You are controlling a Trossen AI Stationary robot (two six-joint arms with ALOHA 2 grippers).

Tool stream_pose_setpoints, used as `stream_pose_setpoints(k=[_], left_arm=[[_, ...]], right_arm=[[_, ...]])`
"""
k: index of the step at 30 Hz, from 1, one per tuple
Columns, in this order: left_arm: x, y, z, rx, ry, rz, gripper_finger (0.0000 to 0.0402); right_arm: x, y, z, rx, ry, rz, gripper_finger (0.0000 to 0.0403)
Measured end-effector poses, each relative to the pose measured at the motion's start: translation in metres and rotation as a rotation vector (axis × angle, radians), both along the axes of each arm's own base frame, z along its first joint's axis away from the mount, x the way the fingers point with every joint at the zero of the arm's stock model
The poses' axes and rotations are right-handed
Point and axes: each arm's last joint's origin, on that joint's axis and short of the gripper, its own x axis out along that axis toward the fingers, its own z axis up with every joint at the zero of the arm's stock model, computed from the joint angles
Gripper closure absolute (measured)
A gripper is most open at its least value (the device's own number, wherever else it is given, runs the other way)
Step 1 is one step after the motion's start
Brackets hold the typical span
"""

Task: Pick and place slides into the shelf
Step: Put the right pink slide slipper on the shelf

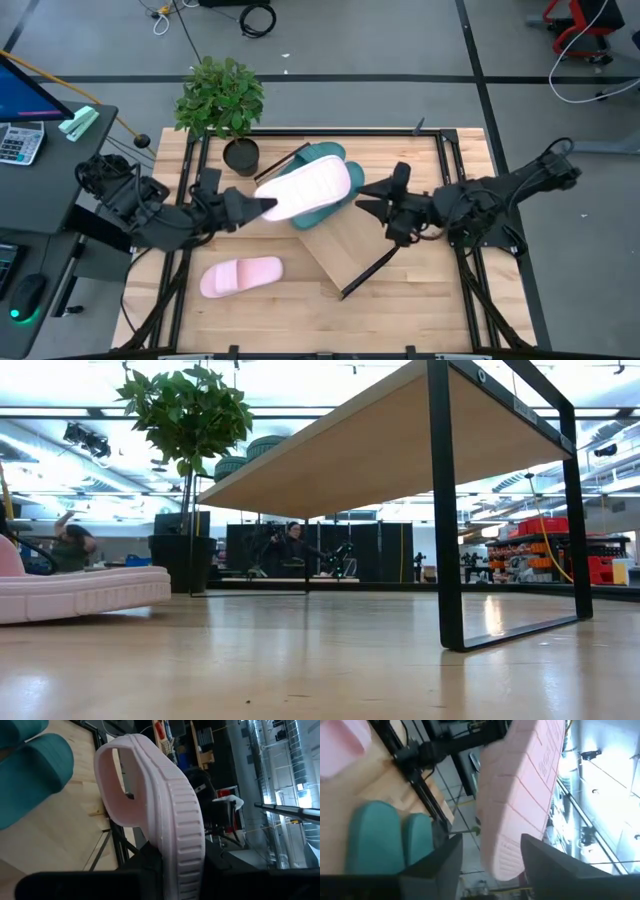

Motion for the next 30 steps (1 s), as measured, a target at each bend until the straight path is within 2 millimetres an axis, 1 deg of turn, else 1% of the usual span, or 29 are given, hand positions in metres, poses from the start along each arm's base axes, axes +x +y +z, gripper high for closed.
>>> stream_pose_setpoints(k=[3,6,12,17,21,25,30], left_arm=[[0.0,0.0,0.0,0.0,0.0,-0.001,0.0326],[0.0,0.0,0.0,0.0,-0.002,-0.001,0.0326],[0.0,0.0,0.001,0.001,-0.004,-0.002,0.0327],[0.0,0.0,0.001,0.005,-0.005,-0.003,0.0327],[0.0,-0.001,0.001,0.011,-0.003,-0.013,0.0327],[0.001,-0.001,0.001,0.009,-0.003,-0.019,0.0327],[0.001,-0.001,0.001,0.018,-0.002,-0.019,0.0328]], right_arm=[[0.009,-0.003,0.001,-0.035,0.02,-0.039,0.0168],[0.016,-0.007,-0.004,-0.094,0.055,-0.073,0.0151],[0.026,-0.011,-0.011,-0.122,0.088,-0.097,0.0134],[0.034,-0.013,-0.015,-0.127,0.087,-0.113,0.0138],[0.04,-0.011,-0.012,-0.139,0.033,-0.113,0.015],[0.041,-0.01,-0.007,-0.14,-0.016,-0.107,0.0162],[0.042,-0.012,-0.006,-0.14,-0.023,-0.112,0.0174]])
